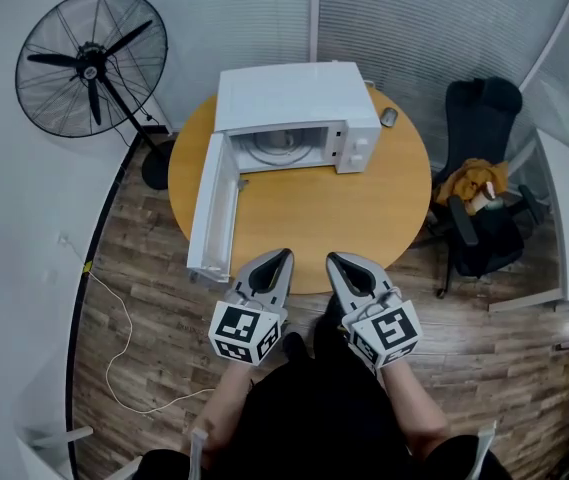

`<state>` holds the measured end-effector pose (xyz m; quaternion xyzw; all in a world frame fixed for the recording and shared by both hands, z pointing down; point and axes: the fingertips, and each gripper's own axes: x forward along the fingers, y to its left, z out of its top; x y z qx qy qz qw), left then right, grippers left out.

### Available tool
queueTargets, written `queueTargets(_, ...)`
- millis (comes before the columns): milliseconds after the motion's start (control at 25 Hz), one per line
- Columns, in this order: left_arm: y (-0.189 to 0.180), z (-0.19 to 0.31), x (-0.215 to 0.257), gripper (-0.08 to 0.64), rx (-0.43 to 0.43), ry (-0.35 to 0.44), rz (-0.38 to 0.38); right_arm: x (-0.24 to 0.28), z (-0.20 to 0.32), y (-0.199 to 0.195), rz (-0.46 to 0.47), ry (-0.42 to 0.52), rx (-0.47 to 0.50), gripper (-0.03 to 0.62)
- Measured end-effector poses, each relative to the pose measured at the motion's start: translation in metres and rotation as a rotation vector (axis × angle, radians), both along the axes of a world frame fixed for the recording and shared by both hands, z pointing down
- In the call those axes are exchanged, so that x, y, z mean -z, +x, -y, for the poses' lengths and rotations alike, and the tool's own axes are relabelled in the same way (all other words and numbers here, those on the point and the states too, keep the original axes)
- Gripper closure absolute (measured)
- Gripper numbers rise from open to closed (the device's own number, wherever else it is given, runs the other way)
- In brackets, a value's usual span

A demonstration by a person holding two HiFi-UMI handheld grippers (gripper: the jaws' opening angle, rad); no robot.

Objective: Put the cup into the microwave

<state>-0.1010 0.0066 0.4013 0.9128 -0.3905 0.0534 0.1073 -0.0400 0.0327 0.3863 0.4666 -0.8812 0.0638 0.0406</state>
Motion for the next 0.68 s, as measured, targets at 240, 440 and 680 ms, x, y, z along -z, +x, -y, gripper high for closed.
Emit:
queueTargets(240,-0.0010,-0.0002,-0.0001,0.565,-0.001,-0.002,0.003,-0.0028,0.0001,0.0002,-0.007,-0.011,-0.003,0.584)
queueTargets(440,-0.0011,0.0009,-0.0006,0.565,-0.004,-0.001,0.001,-0.0031,0.0007,-0.0001,-0.011,-0.009,-0.002,0.584)
queueTargets(680,-0.0037,0.0013,0.0012,0.565,-0.003,0.002,0.000,0.0018,0.0010,-0.0027,-0.021,0.000,-0.004,0.585)
